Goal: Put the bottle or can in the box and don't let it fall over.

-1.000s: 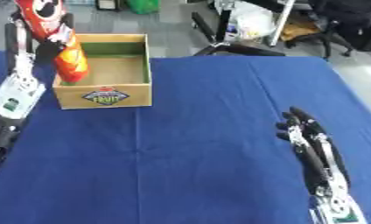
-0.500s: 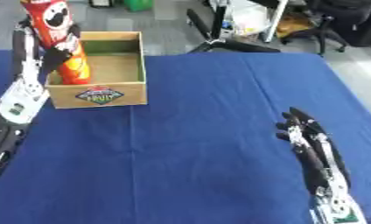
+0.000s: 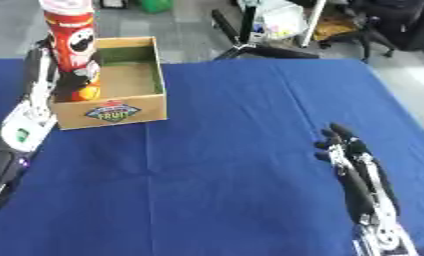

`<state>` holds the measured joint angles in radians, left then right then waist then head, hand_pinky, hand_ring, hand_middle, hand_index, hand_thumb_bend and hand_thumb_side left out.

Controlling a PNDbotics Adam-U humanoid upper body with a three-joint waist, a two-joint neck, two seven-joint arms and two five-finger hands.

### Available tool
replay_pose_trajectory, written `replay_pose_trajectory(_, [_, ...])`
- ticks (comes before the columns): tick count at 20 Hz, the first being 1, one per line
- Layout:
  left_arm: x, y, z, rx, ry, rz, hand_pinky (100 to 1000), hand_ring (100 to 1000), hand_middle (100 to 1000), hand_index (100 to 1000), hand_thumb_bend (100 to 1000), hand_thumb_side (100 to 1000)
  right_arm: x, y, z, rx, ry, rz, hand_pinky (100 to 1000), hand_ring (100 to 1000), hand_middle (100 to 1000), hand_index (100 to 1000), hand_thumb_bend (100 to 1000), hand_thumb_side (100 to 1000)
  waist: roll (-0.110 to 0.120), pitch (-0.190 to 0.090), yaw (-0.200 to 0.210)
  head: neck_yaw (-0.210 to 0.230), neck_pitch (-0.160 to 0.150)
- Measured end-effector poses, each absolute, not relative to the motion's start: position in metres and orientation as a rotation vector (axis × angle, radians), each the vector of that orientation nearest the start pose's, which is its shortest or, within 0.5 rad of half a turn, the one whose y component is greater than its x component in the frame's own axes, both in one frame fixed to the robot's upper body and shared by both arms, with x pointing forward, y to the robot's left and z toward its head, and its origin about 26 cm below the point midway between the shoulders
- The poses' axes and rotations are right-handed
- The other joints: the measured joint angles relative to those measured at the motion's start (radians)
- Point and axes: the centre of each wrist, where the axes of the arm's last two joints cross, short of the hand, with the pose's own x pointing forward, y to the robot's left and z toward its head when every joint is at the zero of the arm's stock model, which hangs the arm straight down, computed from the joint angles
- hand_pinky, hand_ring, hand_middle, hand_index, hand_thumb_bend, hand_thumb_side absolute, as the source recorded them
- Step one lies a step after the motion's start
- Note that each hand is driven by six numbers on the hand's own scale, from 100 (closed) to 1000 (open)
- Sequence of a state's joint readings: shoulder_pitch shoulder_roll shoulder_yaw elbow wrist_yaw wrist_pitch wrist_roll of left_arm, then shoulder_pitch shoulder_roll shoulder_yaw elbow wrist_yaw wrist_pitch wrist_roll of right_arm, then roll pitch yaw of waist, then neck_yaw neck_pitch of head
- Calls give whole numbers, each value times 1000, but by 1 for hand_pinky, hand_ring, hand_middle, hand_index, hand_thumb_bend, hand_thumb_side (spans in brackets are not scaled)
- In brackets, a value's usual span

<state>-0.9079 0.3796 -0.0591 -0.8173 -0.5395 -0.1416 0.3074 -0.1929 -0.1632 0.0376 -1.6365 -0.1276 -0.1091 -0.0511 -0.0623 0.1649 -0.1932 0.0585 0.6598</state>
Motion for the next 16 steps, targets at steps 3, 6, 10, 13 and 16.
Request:
replay_pose_trajectory(3, [475, 290, 152, 902, -1852, -593, 776, 811, 854, 935, 416, 675, 322, -249, 65, 31, -1923, 66, 735, 757, 799, 877, 100, 574, 4, 0, 9, -3, 0])
replay_pose_trajectory(6, [466, 293, 155, 862, -1848, -582, 791, 829, 876, 944, 452, 721, 322, -250, 65, 28, -1924, 63, 736, 757, 799, 877, 100, 574, 7, 0, 18, -9, -1])
replay_pose_trajectory(10, [452, 299, 158, 791, -1827, -580, 817, 866, 921, 967, 448, 775, 322, -251, 65, 25, -1926, 60, 736, 757, 799, 878, 100, 574, 10, -1, 30, -13, -3])
replay_pose_trajectory(13, [442, 300, 163, 729, -1794, -629, 825, 884, 945, 979, 425, 788, 322, -251, 65, 24, -1926, 60, 736, 757, 799, 878, 100, 574, 10, -2, 38, -17, -3])
replay_pose_trajectory(16, [435, 299, 168, 683, -1751, -699, 824, 888, 953, 984, 426, 742, 322, -251, 65, 22, -1926, 62, 736, 757, 799, 878, 100, 574, 9, -5, 45, -17, -3])
